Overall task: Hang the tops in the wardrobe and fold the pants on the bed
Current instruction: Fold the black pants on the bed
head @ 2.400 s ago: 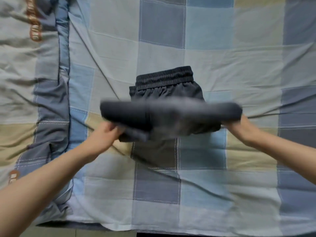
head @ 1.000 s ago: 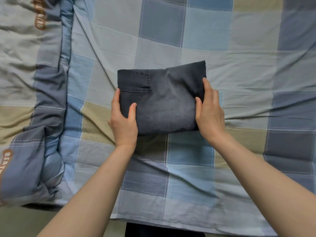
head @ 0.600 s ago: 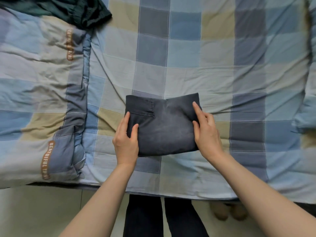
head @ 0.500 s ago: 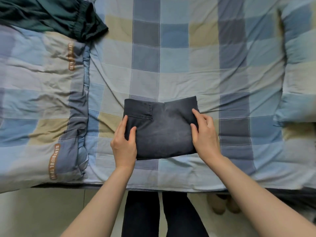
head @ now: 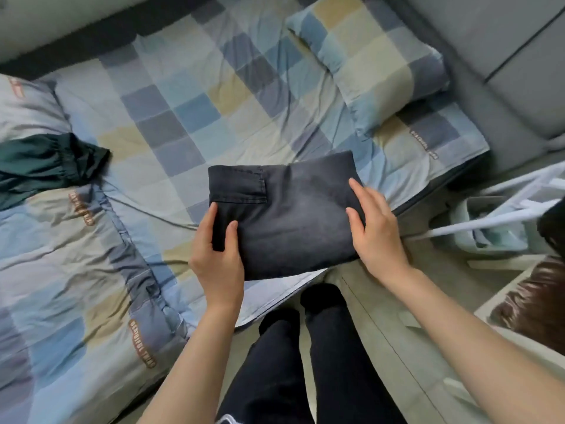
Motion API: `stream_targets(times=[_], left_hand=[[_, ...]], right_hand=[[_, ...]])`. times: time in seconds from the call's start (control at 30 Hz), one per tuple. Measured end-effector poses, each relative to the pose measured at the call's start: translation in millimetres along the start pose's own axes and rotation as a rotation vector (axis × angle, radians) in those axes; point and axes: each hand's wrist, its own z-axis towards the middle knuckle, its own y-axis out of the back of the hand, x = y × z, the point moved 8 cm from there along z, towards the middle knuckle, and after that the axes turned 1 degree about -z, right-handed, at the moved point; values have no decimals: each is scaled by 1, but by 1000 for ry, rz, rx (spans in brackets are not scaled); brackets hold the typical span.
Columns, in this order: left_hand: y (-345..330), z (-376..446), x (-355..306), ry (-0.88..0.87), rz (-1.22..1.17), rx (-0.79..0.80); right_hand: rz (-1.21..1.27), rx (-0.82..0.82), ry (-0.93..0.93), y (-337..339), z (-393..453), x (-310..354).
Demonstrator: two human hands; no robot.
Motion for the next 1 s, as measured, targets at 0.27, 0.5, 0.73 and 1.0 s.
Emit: stream_targets(times=[0.27,0.5,0.73,1.0], left_hand=[[-29,-99,-80,-159,-48,353],[-96,-258,-130,-308,-19,698],[-157,-466,-153,-389,-29,1069],[-192,-657,-175,-562,7,1511]], right_hand=[[27,-379,-209,126,-153,-30],[-84,-672,-428,238,-333,-89],[-187,-840,-692,319,-533,-153],[-174,-1019,-1175,342,-718,-177]])
